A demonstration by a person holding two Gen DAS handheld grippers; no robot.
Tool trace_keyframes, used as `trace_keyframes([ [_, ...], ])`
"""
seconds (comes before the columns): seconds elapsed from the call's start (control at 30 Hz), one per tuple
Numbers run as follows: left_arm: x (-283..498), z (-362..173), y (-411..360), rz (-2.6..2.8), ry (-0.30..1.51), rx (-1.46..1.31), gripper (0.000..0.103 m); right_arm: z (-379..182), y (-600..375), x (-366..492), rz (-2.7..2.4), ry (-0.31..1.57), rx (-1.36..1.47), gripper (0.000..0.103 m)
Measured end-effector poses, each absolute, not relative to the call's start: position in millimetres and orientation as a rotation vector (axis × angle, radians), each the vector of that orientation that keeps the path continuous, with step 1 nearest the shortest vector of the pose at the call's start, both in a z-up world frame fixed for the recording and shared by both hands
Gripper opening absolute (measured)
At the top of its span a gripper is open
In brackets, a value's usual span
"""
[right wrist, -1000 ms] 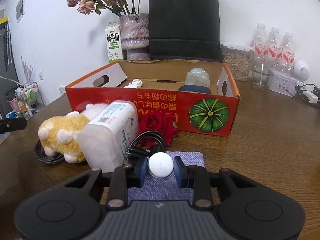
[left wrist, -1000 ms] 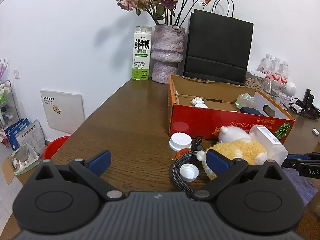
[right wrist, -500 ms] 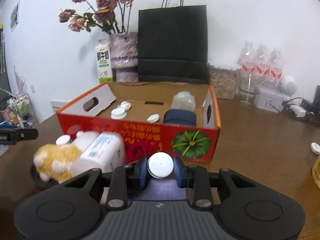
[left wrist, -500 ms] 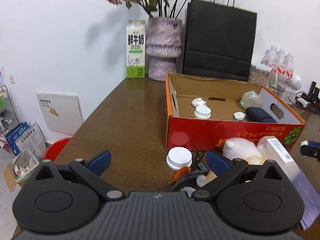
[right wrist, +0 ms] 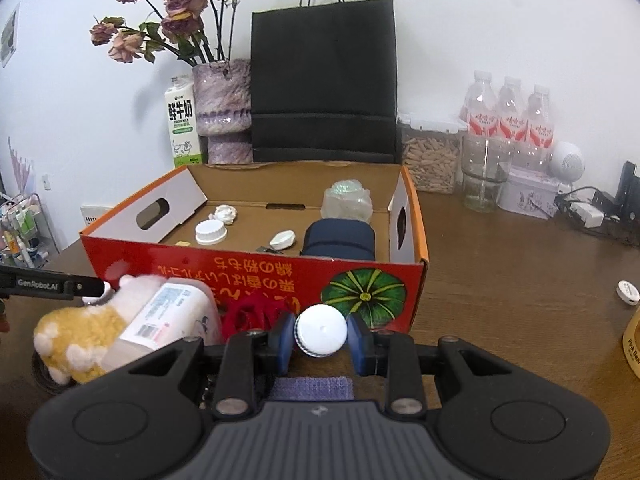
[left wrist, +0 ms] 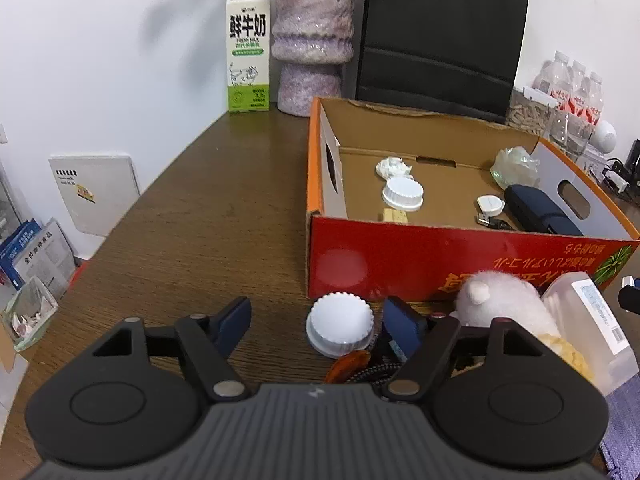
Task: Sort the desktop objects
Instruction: 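Grasp the large ridged white cap with the left gripper, then carry the ridged cap with the left gripper while the right carries the small cap into the box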
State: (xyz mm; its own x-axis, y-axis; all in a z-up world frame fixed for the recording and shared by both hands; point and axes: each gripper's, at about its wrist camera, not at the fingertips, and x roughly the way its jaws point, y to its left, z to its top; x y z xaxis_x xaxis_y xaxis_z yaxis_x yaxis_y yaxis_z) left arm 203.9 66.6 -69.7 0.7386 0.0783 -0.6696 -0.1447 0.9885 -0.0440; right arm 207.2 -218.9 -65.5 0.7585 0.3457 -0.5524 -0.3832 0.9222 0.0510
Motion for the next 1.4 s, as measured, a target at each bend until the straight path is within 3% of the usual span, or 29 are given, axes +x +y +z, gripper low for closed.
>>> trace_keyframes([
  [0.33, 209.8, -79.8, 66.6, 0.099, 0.753, -0.115, 0.040, -72.5, -221.5, 209.2, 0.403, 0.608, -0.058, 0.028],
  [0.87, 192.6, -69.7, 69.5, 0.118, 0.686, -0.128, 0.040, -67.4, -222.5, 204.3, 0.401, 0.580, -0.059, 0.028],
  [1.4, 184.6, 5.1, 49.1, 0.060, 0.472, -0.093, 0.040, -3.0, -207.9, 211.1, 0.435, 0.398, -0.087, 0.028],
])
